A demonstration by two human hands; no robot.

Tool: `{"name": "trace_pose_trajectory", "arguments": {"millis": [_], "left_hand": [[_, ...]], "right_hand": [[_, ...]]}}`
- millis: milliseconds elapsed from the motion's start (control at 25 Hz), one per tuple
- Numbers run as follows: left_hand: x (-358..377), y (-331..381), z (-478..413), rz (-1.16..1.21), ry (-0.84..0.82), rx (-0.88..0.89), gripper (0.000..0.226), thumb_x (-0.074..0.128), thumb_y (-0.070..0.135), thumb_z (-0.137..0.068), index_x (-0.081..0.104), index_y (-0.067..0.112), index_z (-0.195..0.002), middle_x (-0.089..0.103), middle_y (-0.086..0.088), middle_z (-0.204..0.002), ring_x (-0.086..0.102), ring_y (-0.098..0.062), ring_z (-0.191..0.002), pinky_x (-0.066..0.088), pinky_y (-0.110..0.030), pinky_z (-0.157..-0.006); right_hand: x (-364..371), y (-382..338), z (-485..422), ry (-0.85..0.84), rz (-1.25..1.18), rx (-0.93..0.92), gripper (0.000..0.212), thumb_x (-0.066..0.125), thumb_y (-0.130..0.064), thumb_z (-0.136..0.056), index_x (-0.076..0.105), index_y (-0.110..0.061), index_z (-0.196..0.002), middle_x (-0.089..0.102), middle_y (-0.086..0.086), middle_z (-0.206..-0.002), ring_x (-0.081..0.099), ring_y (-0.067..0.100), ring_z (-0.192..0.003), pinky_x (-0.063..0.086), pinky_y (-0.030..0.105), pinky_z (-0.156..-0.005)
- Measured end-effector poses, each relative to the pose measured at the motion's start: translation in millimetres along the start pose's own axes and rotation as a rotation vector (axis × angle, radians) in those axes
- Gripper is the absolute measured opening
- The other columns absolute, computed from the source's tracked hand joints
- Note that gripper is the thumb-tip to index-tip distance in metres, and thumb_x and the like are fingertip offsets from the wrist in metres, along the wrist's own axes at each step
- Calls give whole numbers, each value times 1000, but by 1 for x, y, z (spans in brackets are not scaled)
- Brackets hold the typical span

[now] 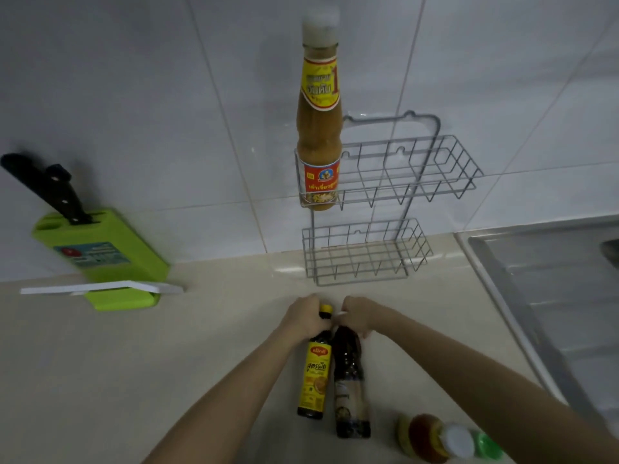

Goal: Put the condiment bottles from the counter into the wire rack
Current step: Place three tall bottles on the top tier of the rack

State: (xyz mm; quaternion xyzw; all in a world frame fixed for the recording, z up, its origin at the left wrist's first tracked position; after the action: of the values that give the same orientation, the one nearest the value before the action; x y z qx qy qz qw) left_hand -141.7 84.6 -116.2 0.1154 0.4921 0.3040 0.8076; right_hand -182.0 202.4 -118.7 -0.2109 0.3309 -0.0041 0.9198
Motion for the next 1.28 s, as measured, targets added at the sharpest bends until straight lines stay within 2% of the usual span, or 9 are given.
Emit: {"name": "trace_pose_trajectory", "arguments": {"millis": [80,160,360,440,560,760,920,1080,1280], "left_hand": [[-8,2,-1,13,-3,37,44,69,25,-79,52,6,-115,63,-15,-113,60,-32,-102,44,-35,-74],[-28,5,2,37,32,71,37,68,22,-78,58,8,-110,65,-14,-108,62,-29,-97,49,-36,-76],[-63,23,29,59,44,166,21,68,14,-76,62,5,-95,62,-10,-77,66,-32,-63,58,-39,-62],[-65,28,37,-4,37,208,19,68,14,-79,62,5,-94,63,-9,-78,70,-35,-68,59,-41,-64],[-72,35,65,-116,89,273,17,65,16,-85,61,0,-91,67,-18,-86,69,-35,-78,58,-45,-71],[-114,66,109,-142,286,329,15,61,23,-89,57,8,-90,67,-18,-96,67,-34,-86,57,-46,-76],[-163,113,144,-70,408,424,32,61,23,-90,48,13,-118,64,-14,-105,65,-31,-92,57,-43,-81],[-209,164,179,-49,549,517,29,61,22,-91,35,22,-102,60,-8,-93,61,-26,-75,54,-41,-69],[-251,213,204,-7,719,594,24,61,24,-92,41,16,-101,61,-10,-88,63,-27,-75,57,-46,-70]], "right_hand": [[-6,-2,2,-18,11,-9,32,49,-30,-92,56,1,-97,63,22,-95,66,35,-76,54,34,-58],[-19,-5,11,33,16,-31,32,46,-27,-92,59,2,-89,63,23,-92,67,38,-78,48,31,-54],[-50,-11,43,167,-105,-121,40,46,-26,-92,61,10,-101,60,18,-79,57,25,-56,42,27,-51],[-54,-10,53,160,-57,-160,39,52,-30,-92,64,7,-99,65,16,-71,56,16,-49,43,21,-50],[-55,-16,84,187,-36,-241,34,52,-25,-94,63,6,-102,70,21,-84,56,10,-49,43,12,-46],[-88,-33,147,402,-25,-371,18,57,-23,-92,59,-9,-102,57,5,-90,52,14,-66,42,24,-55],[-150,-51,208,626,-55,-461,20,63,-25,-88,58,-12,-103,58,4,-94,56,18,-70,45,29,-61],[-216,-69,272,839,-179,-530,25,63,-24,-89,54,-11,-109,59,8,-98,65,17,-59,51,36,-60],[-267,-78,308,1027,-265,-601,17,61,-23,-90,54,-15,-103,62,11,-106,69,24,-60,52,35,-57]]}}
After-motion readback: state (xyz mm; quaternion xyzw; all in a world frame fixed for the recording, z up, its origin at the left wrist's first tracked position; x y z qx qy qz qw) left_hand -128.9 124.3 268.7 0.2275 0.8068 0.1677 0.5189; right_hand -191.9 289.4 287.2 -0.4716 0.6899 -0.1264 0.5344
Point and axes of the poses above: each hand's wrist, its own z-axis away from the middle knuckle, its own x-axis out of the palm, y = z × x, the point moved 6 cm from there along -z, towards the middle knuckle
